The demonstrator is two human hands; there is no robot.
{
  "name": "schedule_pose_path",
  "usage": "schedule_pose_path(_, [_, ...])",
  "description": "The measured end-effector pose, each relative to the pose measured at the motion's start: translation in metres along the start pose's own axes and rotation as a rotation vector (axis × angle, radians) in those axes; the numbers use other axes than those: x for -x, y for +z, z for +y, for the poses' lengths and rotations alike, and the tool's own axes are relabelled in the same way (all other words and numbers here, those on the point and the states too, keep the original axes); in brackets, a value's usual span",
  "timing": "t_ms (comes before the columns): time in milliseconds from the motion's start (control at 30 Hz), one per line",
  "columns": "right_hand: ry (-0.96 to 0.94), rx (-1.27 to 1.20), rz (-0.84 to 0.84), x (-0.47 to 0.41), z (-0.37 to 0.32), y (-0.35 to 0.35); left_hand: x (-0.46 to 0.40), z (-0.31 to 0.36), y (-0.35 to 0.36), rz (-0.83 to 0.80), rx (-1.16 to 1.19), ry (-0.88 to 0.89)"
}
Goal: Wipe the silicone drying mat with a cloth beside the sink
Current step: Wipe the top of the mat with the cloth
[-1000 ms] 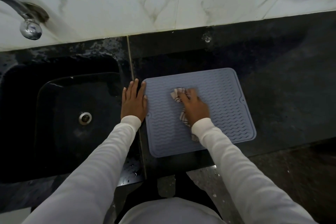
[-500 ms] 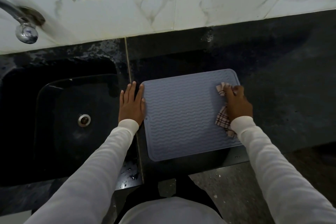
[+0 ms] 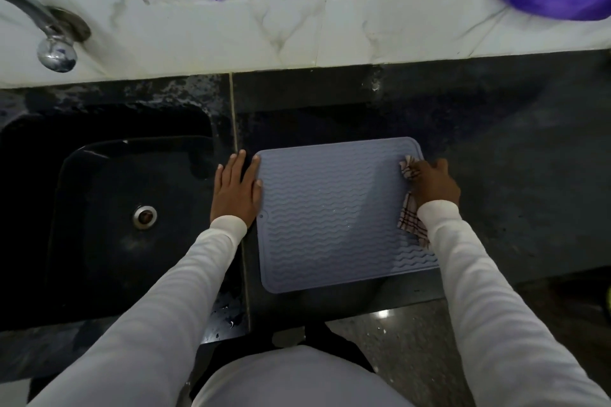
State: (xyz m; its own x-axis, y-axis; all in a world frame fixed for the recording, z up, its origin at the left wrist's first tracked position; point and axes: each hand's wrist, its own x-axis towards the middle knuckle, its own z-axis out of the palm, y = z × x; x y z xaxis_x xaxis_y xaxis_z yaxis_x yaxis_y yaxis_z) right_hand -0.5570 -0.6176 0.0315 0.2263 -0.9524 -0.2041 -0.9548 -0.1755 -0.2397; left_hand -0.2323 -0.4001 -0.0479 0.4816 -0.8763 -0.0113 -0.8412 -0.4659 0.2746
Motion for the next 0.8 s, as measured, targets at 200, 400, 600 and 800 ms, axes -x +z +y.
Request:
schedule_pose_path(200, [-0.373, -0.02, -0.072, 0.044, -0.097, 0.029, 0.0, -0.003, 0.001, -0.016, 0.019, -0.002])
schedule_pose_path(400, [-0.573, -0.123, -0.167, 0.116, -0.211, 0.096, -0.001, -0.006, 0.006, -0.073, -0.054, 0.023])
schedule_pose_path(600, [-0.507, -0.02, -0.04, 0.134, -0.194, 0.123, -0.001, -0.007, 0.005, -0.051, -0.033, 0.059])
schedule_pose_path(800, [-0.495, 0.079, -0.016, 0.117, -0.158, 0.108, -0.002, -0.005, 0.006, -0.018, -0.046, 0.052])
